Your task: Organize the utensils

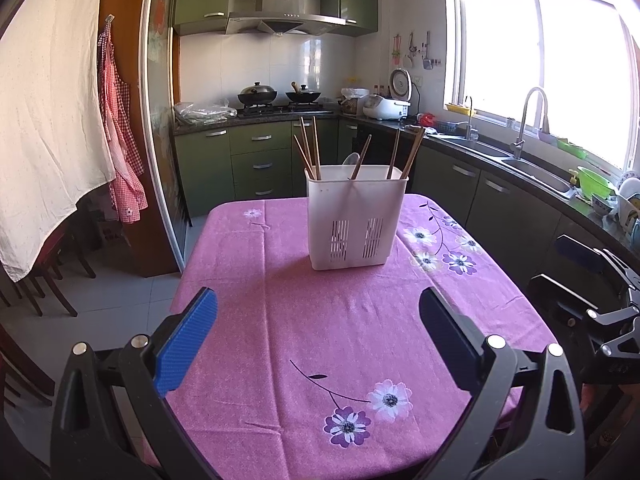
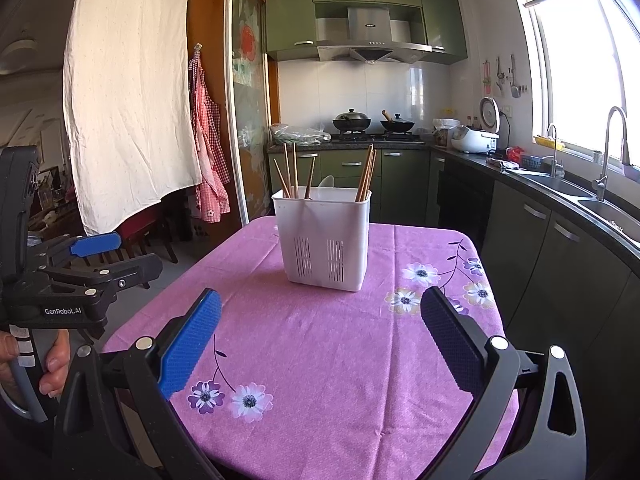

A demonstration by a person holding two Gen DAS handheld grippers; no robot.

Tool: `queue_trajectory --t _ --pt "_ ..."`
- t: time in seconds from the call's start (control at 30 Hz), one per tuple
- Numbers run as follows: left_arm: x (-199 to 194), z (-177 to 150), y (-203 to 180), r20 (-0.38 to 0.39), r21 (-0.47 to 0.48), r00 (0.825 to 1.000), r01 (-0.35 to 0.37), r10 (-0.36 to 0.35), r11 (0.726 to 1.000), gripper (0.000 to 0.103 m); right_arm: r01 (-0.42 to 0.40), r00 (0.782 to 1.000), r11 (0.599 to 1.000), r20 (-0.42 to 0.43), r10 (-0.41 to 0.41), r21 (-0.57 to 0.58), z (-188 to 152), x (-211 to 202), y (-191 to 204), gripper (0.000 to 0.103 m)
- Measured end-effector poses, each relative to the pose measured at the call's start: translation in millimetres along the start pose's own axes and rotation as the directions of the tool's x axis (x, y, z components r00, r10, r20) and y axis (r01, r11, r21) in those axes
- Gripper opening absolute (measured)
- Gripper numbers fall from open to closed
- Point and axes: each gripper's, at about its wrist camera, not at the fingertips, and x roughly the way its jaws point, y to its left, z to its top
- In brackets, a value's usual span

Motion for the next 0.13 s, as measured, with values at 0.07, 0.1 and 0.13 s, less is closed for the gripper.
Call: queue_trajectory --t 0.07,0.1,0.13 --pt "6.3 -0.7 1.7 -0.017 -0.005 1.000 0.001 -0.001 1.000 0.096 0.001 1.000 1.000 -0.010 -0.001 0.004 -1.6 3.5 -1.8 0.098" --pt "10.1 -1.0 2.8 -0.024 -0.008 1.000 -0.002 0.002 1.000 0.096 0.003 1.000 1.000 -0.016 -0.003 0.006 -2.4 5.8 -3.3 0.098" --pt "14.5 -1.1 3.9 -0.030 -0.010 1.000 -0.006 0.006 1.000 0.096 0.005 1.000 1.000 -0.022 -0.005 0.009 -3.3 8.5 -4.6 0.098"
